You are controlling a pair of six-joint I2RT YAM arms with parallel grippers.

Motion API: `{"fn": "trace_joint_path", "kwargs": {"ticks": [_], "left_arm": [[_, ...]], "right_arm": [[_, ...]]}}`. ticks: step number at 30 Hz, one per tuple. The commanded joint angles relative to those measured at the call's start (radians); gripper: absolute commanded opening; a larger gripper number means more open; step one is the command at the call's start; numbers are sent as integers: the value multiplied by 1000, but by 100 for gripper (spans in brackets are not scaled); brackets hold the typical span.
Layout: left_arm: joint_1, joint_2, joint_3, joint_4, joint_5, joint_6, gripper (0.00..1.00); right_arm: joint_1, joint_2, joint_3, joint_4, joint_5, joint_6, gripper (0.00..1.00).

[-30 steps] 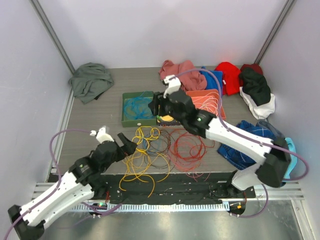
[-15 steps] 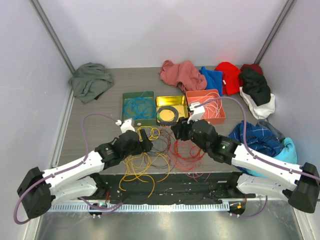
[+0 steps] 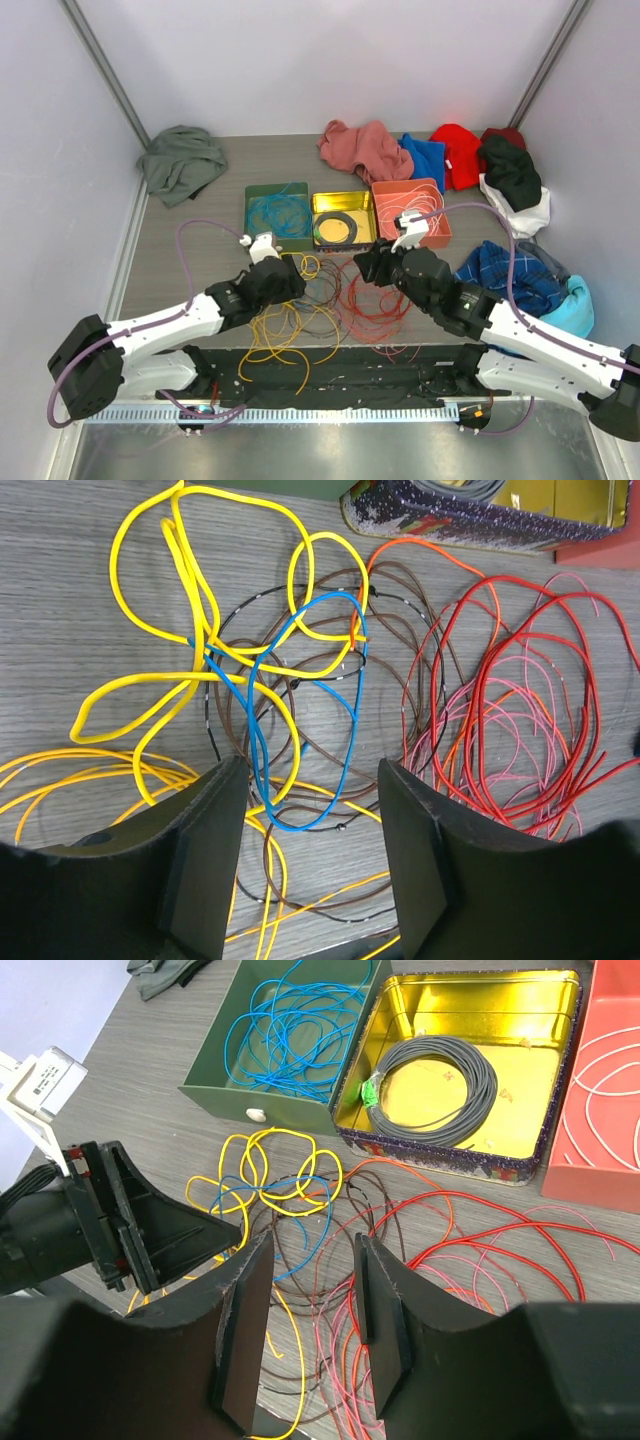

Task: Untangle the cables

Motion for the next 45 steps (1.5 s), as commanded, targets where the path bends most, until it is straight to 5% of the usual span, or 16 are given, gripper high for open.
{"fn": "trace_joint_path", "kwargs": {"ticks": [1, 19, 26, 31, 45], "left_arm": [[-3, 0, -22, 76, -46, -7, 57], [-3, -86, -51, 9, -92, -2, 0], [-1, -231, 7, -86, -95, 53, 0], [-3, -376, 226, -157, -101, 204, 0], [-3, -269, 747, -186, -250, 548, 0]], "right_arm": [[5, -27, 1, 0, 28, 22, 45], [6, -7, -15, 12, 31, 36, 42], [5, -24, -18, 16, 24, 44, 41], [8, -46, -22, 14, 27, 41, 40], [12, -88, -18, 5, 12, 55, 39]]}}
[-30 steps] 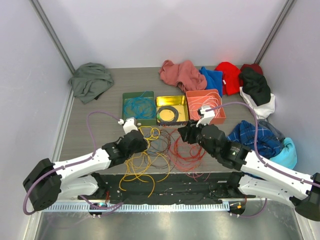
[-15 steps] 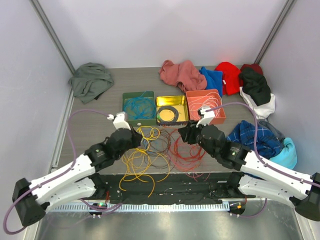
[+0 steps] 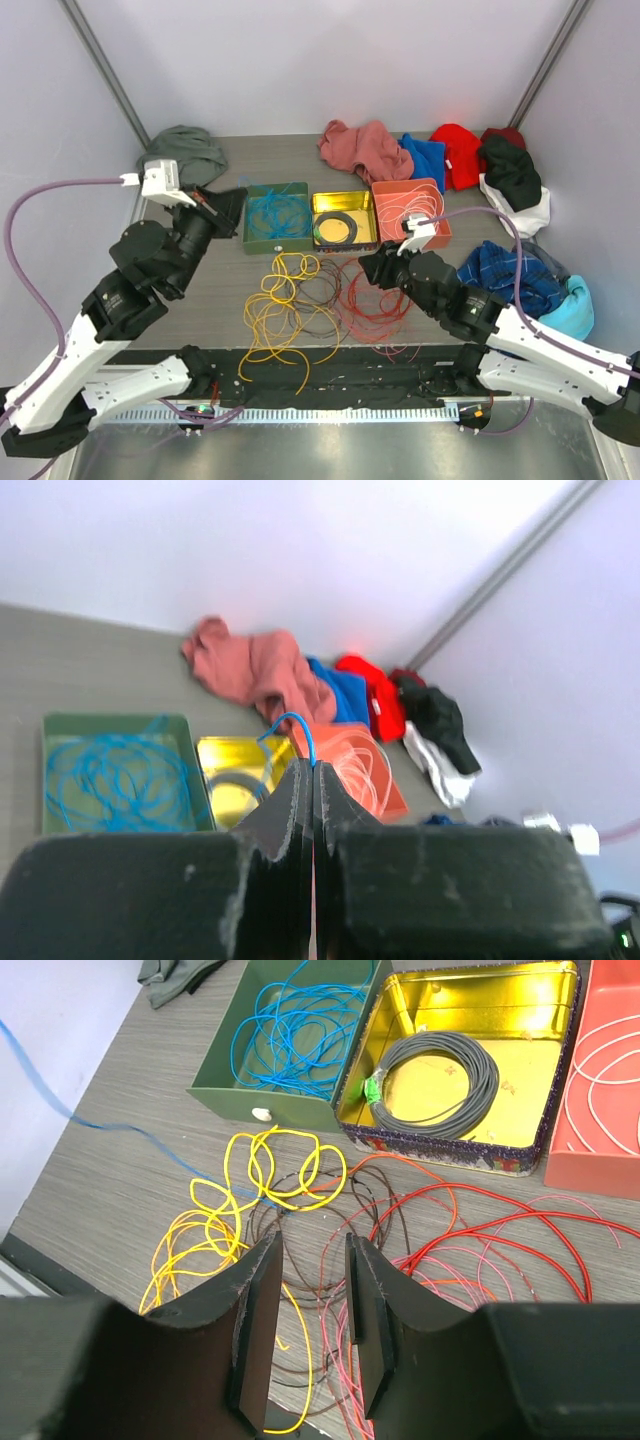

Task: Untangle the cables

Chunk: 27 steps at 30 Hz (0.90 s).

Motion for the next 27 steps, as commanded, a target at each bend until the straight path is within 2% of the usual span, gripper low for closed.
{"fn": "trace_joint_path", "kwargs": {"ticks": [1, 9, 15, 18, 22, 27], "left_arm": [[-3, 91, 131, 22, -93, 174, 0], [-3, 301, 468, 62, -81, 318, 0], [4, 430, 603, 107, -118, 430, 0], [48, 492, 634, 79, -102, 414, 0], [187, 544, 630, -45, 17, 261, 0], [273, 567, 470, -41, 95, 138, 0]], "right_arm": [[11, -38, 10, 19, 8, 21, 39], [12, -68, 1, -4, -15, 26, 40], [15, -110, -13, -22, -18, 26, 40], [15, -145, -16, -48, -9, 26, 40], [15, -203, -27, -82, 19, 23, 40], [14, -239, -51, -105, 51, 21, 40]]}}
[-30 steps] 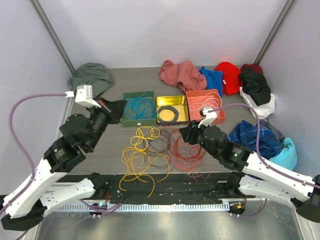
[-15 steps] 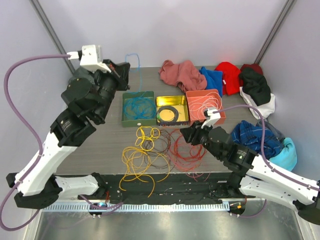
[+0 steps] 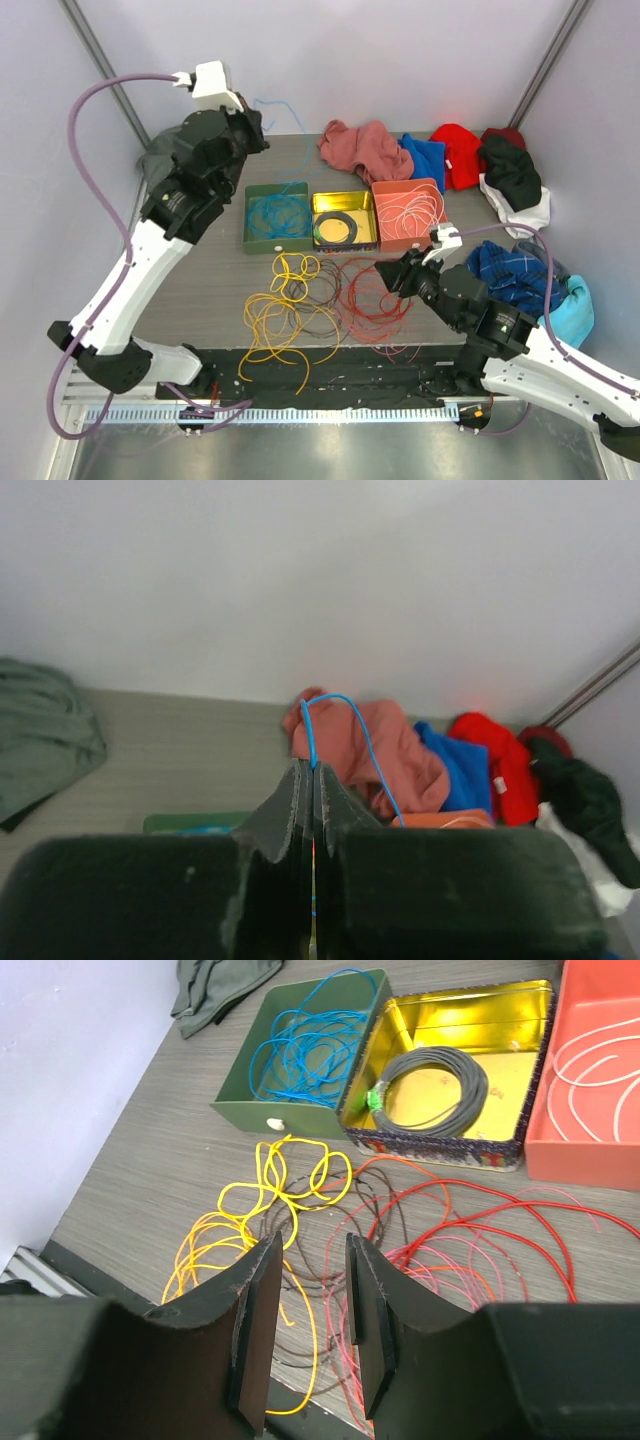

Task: Untangle the cables

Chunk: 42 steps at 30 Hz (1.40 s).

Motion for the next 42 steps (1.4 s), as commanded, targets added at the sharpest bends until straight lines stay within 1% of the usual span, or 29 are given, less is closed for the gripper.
{"fn": "trace_joint_path", "kwargs": {"ticks": [1, 2, 15, 20, 25, 28, 29, 30, 31, 32, 33, 34, 36, 39, 42], "left_arm": [[60, 8, -118, -22, 86, -121, 0], [70, 11, -158, -11, 92, -130, 0], [201, 58, -401, 139, 163, -216, 0], [201, 57, -464, 159, 216, -245, 0], [201, 61, -555, 156, 230, -273, 0], [202, 60, -594, 145, 238, -285, 0], [202, 57, -594, 138, 238, -285, 1], [202, 52, -591, 113, 235, -285, 11], [201, 31, -588, 107, 220, -284, 38], [201, 17, -585, 109, 209, -279, 49], [202, -1, -580, 112, 197, -279, 57], [202, -33, -565, 112, 175, -269, 80], [202, -69, -545, 101, 164, -258, 100], [199, -132, -498, 78, 157, -238, 100], [199, -225, -508, 55, 158, -235, 100]], "right_arm": [[7, -29, -13, -13, 48, 2, 40], [7, -30, -15, -15, 50, 0, 40], [7, -9, -18, -20, 77, -15, 40], [6, 10, -18, -18, 80, -24, 40], [6, 30, -18, -9, 79, -28, 40], [7, 37, -18, -1, 73, -28, 40], [7, 37, -15, 0, 73, -28, 40], [7, 39, -15, -1, 71, -28, 40], [7, 39, -15, -1, 73, -29, 40], [7, 39, -15, 2, 74, -29, 40], [7, 40, -13, 0, 77, -31, 40], [7, 42, -10, 0, 80, -32, 40], [7, 44, -7, 2, 80, -35, 40], [7, 48, -4, 2, 80, -31, 40], [7, 42, -7, -3, 85, -21, 40]]}}
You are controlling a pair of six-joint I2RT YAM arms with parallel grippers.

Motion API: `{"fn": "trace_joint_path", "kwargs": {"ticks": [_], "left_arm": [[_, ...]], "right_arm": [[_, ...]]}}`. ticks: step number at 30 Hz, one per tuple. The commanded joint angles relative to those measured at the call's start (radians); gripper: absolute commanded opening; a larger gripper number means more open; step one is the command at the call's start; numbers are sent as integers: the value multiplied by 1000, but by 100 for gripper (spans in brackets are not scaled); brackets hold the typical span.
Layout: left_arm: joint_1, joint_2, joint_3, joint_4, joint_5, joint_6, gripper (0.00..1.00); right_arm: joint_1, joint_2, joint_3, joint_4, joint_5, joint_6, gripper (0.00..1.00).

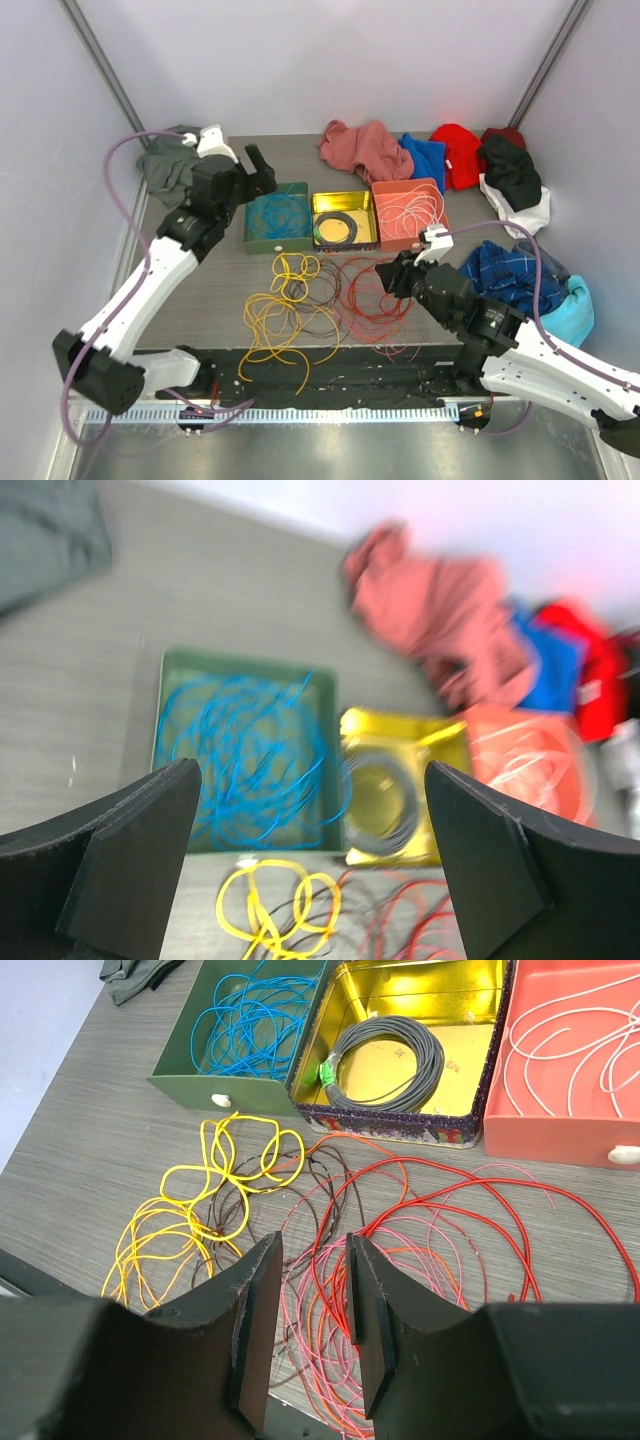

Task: Untangle the cables

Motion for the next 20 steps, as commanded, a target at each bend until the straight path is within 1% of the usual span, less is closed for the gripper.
{"fn": "trace_joint_path", "kwargs": {"ticks": [1, 3, 4, 5, 6, 7, 8, 10, 12, 15, 17, 19, 20], "left_arm": [[1, -147, 12, -13, -27, 21, 100], [1, -213, -25, -62, -55, -11, 100], [1, -230, -67, -117, -61, -29, 100], [1, -260, -92, -153, -47, -60, 100], [1, -270, -117, -183, -47, -86, 100], [0, -280, -167, -213, -47, -115, 100], [1, -287, -193, -272, -44, -144, 100], [0, -311, -273, -314, -4, -203, 100], [-6, -349, -359, -329, 45, -235, 100], [-13, -391, -442, -323, 62, -258, 100], [-11, -411, -460, -305, 106, -219, 100], [-13, -415, -462, -312, 97, -209, 100], [-13, -417, -459, -314, 91, -205, 100]], "right_arm": [[7, -2, 9, 28, 34, 5, 40], [6, -3, 1, 23, 42, 11, 40], [6, -2, -3, 20, 51, 11, 40], [6, 0, -5, 19, 57, 12, 41], [6, 4, -5, 17, 63, 11, 43], [6, 10, -3, 13, 74, 9, 44], [7, 24, -2, 11, 83, 8, 45], [7, 38, 6, 11, 94, 1, 46], [6, 56, 14, 12, 117, -6, 47], [7, 75, 32, 12, 148, -20, 50], [6, 79, 37, 19, 169, -32, 52], [7, 93, 47, 28, 187, -41, 55], [7, 99, 55, 28, 212, -28, 65]]}}
